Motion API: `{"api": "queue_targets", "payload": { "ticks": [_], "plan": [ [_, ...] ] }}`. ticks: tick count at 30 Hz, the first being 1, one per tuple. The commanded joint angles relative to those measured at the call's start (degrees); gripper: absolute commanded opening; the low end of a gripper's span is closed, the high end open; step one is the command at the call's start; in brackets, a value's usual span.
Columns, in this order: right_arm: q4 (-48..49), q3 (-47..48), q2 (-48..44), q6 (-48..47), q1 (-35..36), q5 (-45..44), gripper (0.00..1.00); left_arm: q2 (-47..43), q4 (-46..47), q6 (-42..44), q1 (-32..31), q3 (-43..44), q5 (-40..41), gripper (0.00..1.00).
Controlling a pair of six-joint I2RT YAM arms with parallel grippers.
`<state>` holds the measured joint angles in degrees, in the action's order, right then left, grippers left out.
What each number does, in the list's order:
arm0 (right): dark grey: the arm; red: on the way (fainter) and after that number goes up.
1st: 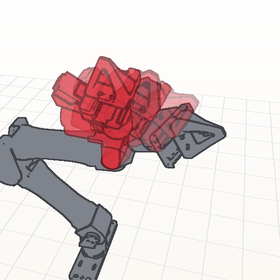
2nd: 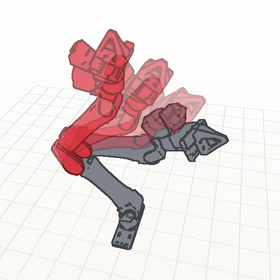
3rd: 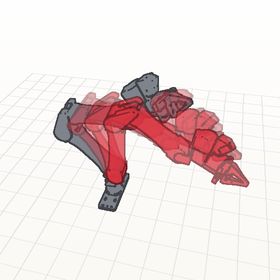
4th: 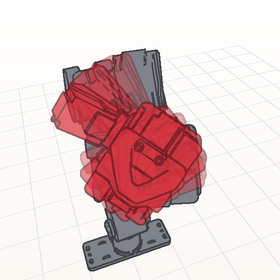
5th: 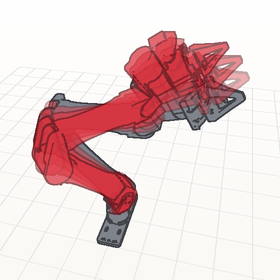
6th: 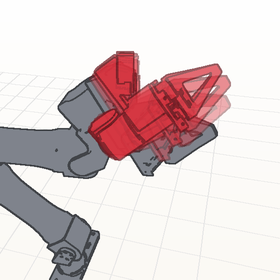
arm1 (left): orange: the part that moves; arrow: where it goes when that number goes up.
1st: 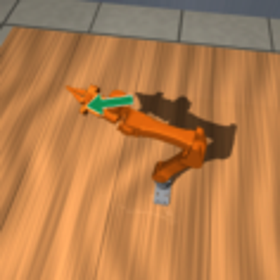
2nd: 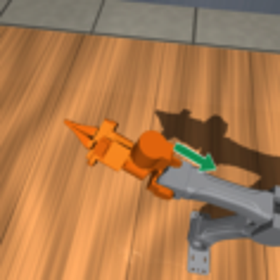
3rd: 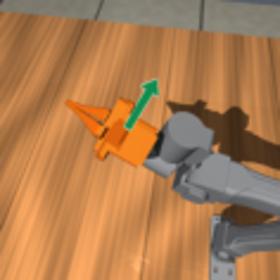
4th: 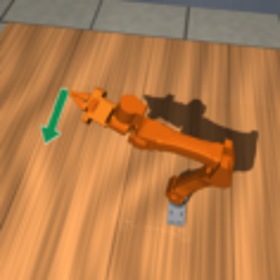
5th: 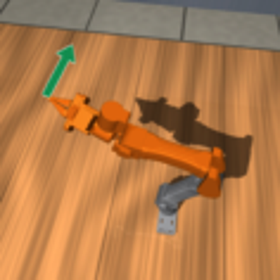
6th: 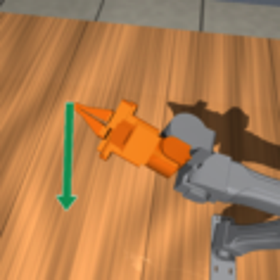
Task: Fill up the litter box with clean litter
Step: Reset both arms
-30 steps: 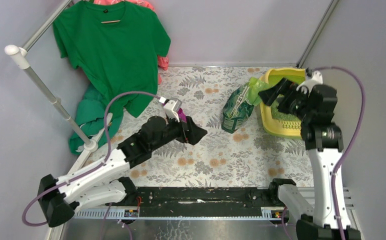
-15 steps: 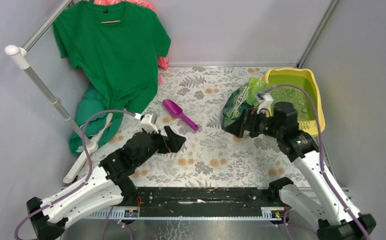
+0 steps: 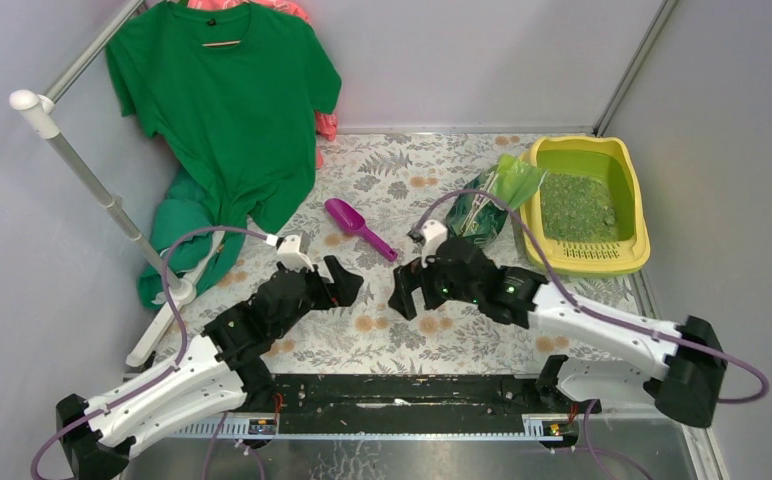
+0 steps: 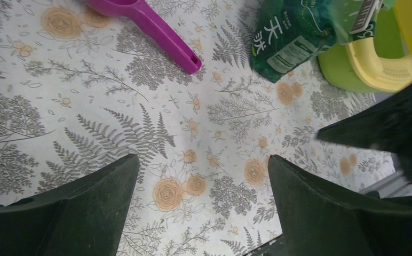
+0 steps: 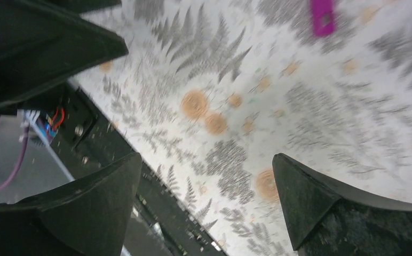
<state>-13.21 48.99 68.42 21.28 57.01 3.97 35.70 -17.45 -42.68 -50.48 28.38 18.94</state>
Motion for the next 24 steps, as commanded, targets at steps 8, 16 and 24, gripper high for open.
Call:
{"api": "queue_targets", "payload": {
  "ticks": [8, 16, 24],
  "plan": [
    [1.1, -8.8, -35.8, -4.0, -26.6, -24.1, 1.0, -0.1, 8.6, 10.0, 4.5, -0.9, 16.2, 0.98],
    [13.5, -25.6, -48.8, -6.4, -29.0, -47.2, 1.0, 5.2, 23.3, 16.3, 24.9, -5.6, 8.3, 0.98],
    [45.3, -44.8, -52.0, -26.5, -29.1, -54.8, 1.0, 5.7, 35.3, 23.8, 32.6, -11.4, 10.6, 0.98]
  ]
}}
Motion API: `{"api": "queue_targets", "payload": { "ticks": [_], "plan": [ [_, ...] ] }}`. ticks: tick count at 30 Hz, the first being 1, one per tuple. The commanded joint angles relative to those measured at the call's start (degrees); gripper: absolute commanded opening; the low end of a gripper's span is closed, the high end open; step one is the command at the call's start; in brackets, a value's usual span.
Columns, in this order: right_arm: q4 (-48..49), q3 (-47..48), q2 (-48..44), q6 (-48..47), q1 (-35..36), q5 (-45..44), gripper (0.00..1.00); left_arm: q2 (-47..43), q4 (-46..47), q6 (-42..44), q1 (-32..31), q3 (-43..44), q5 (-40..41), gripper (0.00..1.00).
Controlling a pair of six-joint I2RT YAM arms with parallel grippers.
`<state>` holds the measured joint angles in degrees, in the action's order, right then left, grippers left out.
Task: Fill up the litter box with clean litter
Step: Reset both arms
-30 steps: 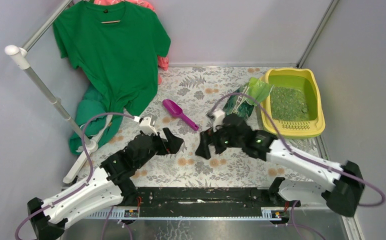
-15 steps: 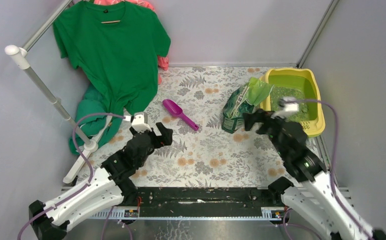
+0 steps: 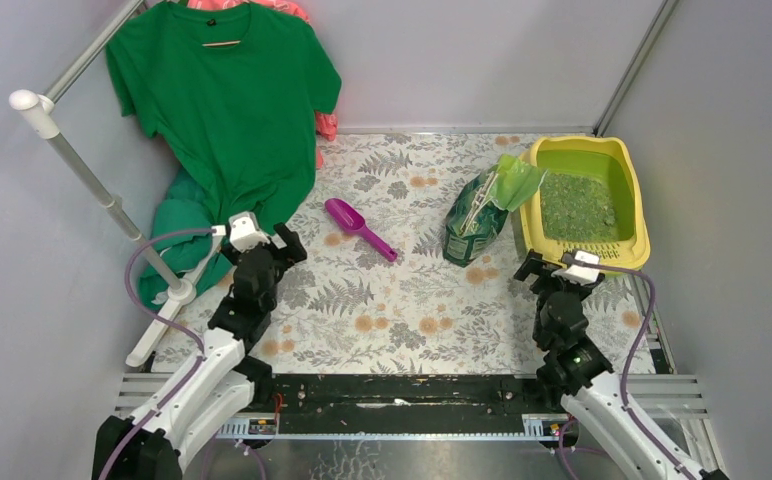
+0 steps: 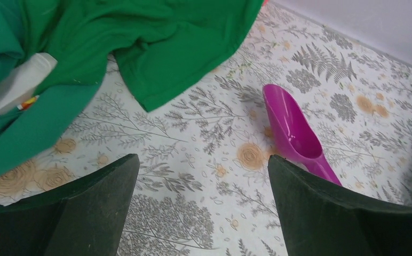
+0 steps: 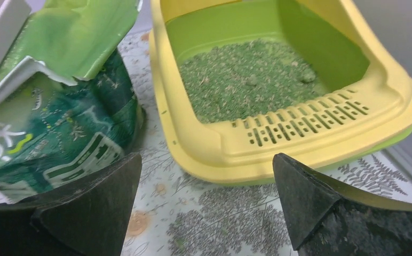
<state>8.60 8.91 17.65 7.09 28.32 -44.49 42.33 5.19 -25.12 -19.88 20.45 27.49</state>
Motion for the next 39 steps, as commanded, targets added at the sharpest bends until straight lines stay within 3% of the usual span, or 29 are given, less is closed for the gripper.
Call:
{"api": "queue_targets", "payload": {
  "ticks": [1, 3, 9, 15, 19, 23, 26, 29, 34, 36, 39],
  "plan": [
    [27.0, -6.2, -0.4, -13.5, -0.4, -5.5, 1.0, -0.7, 14.9, 7.8, 2.5, -5.2, 2.3, 0.98],
    [33.7, -8.1, 4.3, -14.4, -0.6, -4.0, 1.0, 0.3, 19.6, 11.1, 3.5, -7.6, 2.4, 0.98],
    [55.6, -7.7, 33.7, -12.2, -3.4, -3.2, 1.0, 3.9, 33.9, 16.2, 8.5, -12.9, -1.1, 0.98],
    [67.3, -3.6, 55.0, -12.0, -8.0, -0.2, 1.0, 15.8, 42.2, 15.0, 18.3, -11.9, -13.7, 0.98],
    [74.3, -5.4, 60.3, -10.1, -11.6, 1.0, 1.0, 27.7, 54.1, 10.4, 24.2, -12.4, -23.6, 0.99],
    [73.0, -5.0, 60.5, -10.2, -11.6, 0.4, 1.0, 33.0, 50.9, 10.2, 25.8, -7.5, -29.8, 0.99],
    [79.8, -8.2, 61.8, -9.1, -12.6, 0.4, 1.0, 33.3, 51.7, 12.3, 25.8, -7.3, -31.8, 0.99],
    [88.7, -6.7, 71.0, -10.0, -14.7, 0.7, 1.0, 33.6, 52.3, 12.5, 25.7, -7.3, -31.0, 0.99],
    [75.3, -3.0, 67.5, -7.6, -16.3, 4.8, 1.0, 34.0, 54.4, 13.6, 25.8, -7.8, -29.7, 0.99],
    [76.2, -2.9, 68.8, -9.0, -16.5, 8.5, 1.0, 34.1, 56.2, 13.8, 25.7, -8.4, -28.5, 0.99],
    [77.6, -1.3, 73.4, -11.7, -17.5, 17.8, 1.0, 38.4, 66.1, 14.7, 25.4, -11.1, -28.4, 0.99]
  ]
}}
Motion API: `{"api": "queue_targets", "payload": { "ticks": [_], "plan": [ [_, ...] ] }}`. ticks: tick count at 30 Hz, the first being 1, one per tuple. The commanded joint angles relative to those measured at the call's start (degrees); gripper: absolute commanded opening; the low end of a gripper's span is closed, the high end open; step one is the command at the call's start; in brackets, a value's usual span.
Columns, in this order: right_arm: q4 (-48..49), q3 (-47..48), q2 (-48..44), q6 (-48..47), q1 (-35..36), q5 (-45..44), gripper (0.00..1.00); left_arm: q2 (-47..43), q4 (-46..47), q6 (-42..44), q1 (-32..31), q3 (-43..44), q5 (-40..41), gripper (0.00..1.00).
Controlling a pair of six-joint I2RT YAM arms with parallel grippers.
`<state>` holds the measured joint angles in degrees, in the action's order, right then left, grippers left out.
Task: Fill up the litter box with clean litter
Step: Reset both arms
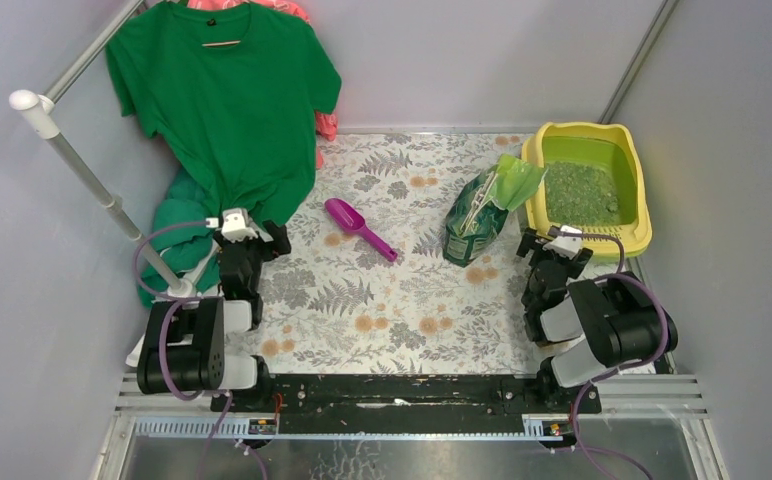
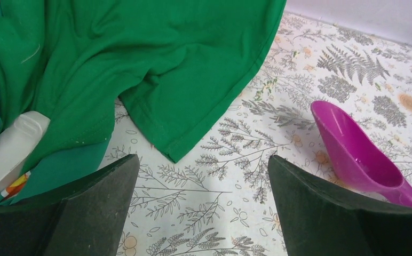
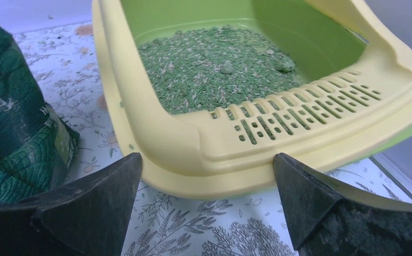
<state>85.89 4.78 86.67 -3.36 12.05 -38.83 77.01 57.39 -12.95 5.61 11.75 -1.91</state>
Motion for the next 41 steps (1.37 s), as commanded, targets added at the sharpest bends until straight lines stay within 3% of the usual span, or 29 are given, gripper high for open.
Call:
{"api": "queue_targets", "payload": {
  "ticks": [1, 5, 8, 9, 41],
  "plan": [
    [1.3, 2.7, 4.6, -1.2, -1.6, 13.1, 1.0, 4.2, 11.9, 3.1, -0.3, -1.2, 0.5, 0.99],
    [-5.2, 4.6, 3.2, 0.2, -2.4, 13.9, 1.0, 6.1, 6.6, 5.3, -1.8, 2.7, -1.1, 0.99],
    [-8.2, 5.9, 2.8, 1.1, -3.3, 14.5, 1.0, 10.4, 14.9, 6.9, -3.4, 0.8, -1.2, 0.99],
    [-9.1, 6.3, 2.7, 1.3, -3.4, 14.7, 1.0, 9.6, 13.3, 6.7, -3.4, 0.6, -1.5, 0.99],
    [-11.5, 7.5, 2.6, 1.4, -3.8, 15.7, 1.0, 9.9, 11.5, 8.2, -5.1, 1.9, 1.1, 0.99]
  ]
}}
